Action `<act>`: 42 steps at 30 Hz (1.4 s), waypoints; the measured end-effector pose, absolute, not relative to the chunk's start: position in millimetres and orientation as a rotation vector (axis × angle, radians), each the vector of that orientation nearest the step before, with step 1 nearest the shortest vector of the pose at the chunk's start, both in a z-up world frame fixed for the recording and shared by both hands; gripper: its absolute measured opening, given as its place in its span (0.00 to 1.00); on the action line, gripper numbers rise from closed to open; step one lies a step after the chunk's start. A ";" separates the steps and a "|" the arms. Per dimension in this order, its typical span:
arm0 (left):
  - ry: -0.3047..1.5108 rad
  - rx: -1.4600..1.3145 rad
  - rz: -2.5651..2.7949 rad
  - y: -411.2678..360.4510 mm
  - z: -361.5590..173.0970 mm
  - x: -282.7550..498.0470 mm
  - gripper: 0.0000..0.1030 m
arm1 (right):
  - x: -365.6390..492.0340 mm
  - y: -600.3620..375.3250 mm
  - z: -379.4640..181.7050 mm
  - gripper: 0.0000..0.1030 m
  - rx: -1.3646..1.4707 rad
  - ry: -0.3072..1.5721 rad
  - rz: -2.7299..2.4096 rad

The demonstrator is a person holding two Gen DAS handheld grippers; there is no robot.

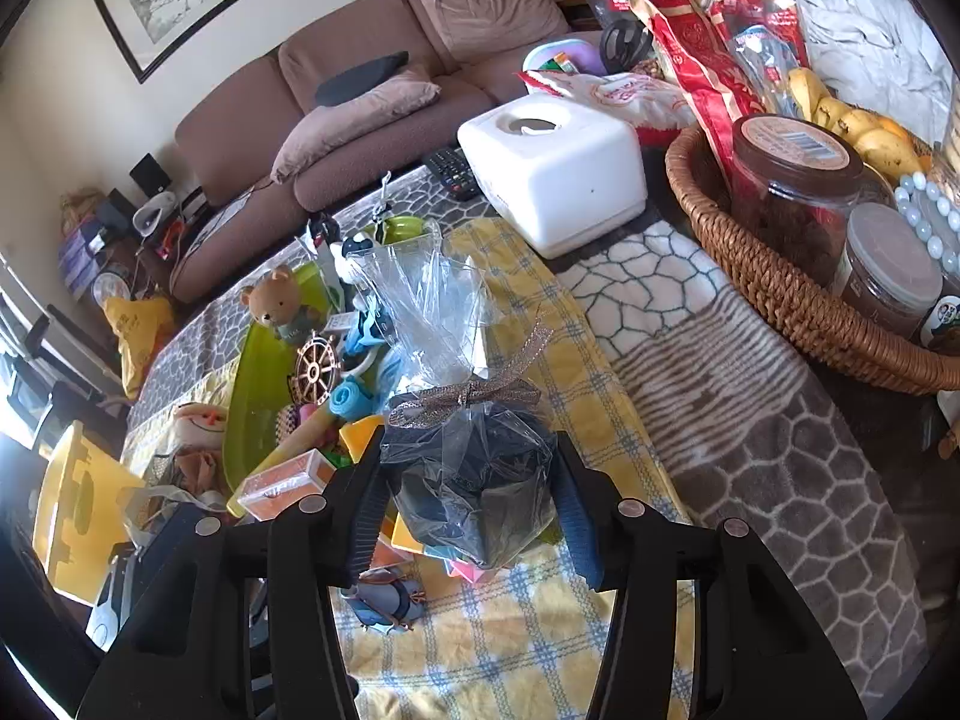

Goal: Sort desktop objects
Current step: 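Reach the right tool to the blue cellophane-wrapped bag and grasp it, then grasp the orange card box with the left tool while the right lifts the blue bag, then carry both items over the yellow tub and open the right tool to drop the blue bag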

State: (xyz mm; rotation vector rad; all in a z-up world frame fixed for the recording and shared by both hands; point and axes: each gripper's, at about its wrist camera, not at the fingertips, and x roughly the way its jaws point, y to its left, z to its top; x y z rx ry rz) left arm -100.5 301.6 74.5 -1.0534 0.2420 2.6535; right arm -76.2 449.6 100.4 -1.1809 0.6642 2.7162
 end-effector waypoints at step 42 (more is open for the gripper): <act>-0.019 -0.890 2.558 133.3 205.8 -101.7 0.56 | -78.9 345.2 181.6 0.50 -1.017 0.508 3.028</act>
